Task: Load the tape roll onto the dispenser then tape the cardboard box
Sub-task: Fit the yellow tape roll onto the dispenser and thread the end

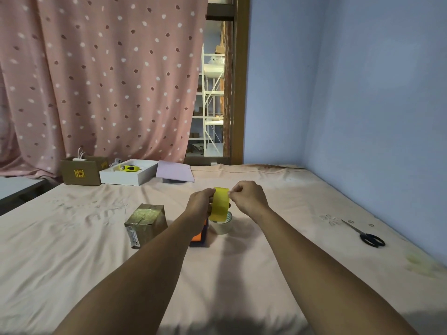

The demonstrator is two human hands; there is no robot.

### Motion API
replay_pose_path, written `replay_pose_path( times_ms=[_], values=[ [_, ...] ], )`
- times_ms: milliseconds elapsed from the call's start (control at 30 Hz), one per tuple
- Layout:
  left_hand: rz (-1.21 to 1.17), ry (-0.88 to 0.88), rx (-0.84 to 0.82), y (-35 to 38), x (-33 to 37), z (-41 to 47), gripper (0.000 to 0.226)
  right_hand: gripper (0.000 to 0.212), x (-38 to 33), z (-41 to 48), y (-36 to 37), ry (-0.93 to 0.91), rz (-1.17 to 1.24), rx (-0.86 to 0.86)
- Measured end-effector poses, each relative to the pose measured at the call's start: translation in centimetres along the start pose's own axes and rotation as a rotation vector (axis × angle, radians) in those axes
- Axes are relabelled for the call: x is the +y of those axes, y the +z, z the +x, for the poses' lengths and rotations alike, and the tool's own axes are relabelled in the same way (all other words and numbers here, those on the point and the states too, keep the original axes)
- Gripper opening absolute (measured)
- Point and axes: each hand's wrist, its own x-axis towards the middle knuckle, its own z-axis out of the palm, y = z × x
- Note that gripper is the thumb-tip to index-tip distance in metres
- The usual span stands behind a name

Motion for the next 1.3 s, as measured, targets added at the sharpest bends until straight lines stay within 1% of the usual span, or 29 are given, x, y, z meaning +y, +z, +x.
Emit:
replay_pose_path(
  times_ms=[100,200,300,433,500,600,700,800,900,1000,1100,1133,1200,1300],
  values=[
    [0.098,0.054,-0.135,0.0,0.0,-0.5,0.017,0.011,-0.3,-0.3,-0.5,-0.045,-0.111,0.054],
    [0.192,0.099,-0.232,-0.1,-0.1,-0.3,0.026,0.011,-0.6,-0.1,-1.4,-0.081,-0.188,0.079],
    [0.178,0.114,-0.189,0.2,0.1,-0.2,0.021,0.006,-0.6,0.0,-1.6,-0.159,-0.229,0.105],
    [0.153,0.116,-0.187,0.3,0.2,0.0,0.029,0.007,0.0,0.0,-1.2,-0.212,-0.158,0.116],
    [0.152,0.098,-0.171,0.3,0.2,0.0,0.029,0.009,0.5,0.1,-0.9,-0.219,-0.093,0.117],
    [0.157,0.089,-0.160,0.3,0.2,-0.2,0.029,0.013,0.7,0.2,-0.6,-0.206,0.021,0.116],
    [0.163,0.100,-0.158,0.3,0.3,-0.2,0.031,0.012,0.6,0.3,-0.7,-0.196,0.096,0.093],
    [0.175,0.102,-0.156,0.3,0.7,-0.5,0.031,0.012,0.2,0.1,-1.1,-0.172,0.160,0.049],
    [0.223,0.124,-0.131,0.5,0.8,-0.4,0.032,0.015,-0.1,0.3,-1.2,-0.098,0.231,-0.032],
    [0.270,0.133,-0.105,0.4,0.2,-0.3,0.038,0.017,-0.4,0.5,-1.3,-0.042,0.203,-0.100],
    [0.275,0.155,-0.082,0.2,-0.3,-0.4,0.028,0.031,-0.6,0.3,-1.4,-0.074,0.135,-0.124],
    [0.278,0.160,-0.074,0.1,-0.4,-0.3,0.026,0.031,-0.6,0.3,-1.3,-0.097,0.090,-0.116],
    [0.297,0.165,-0.072,0.1,-0.4,-0.4,0.025,0.021,-0.4,0.4,-1.0,-0.132,0.013,-0.084],
    [0.315,0.162,-0.064,0.1,-0.5,-0.5,0.032,0.017,-0.1,0.7,-0.8,-0.149,0.008,-0.043]
  ],
)
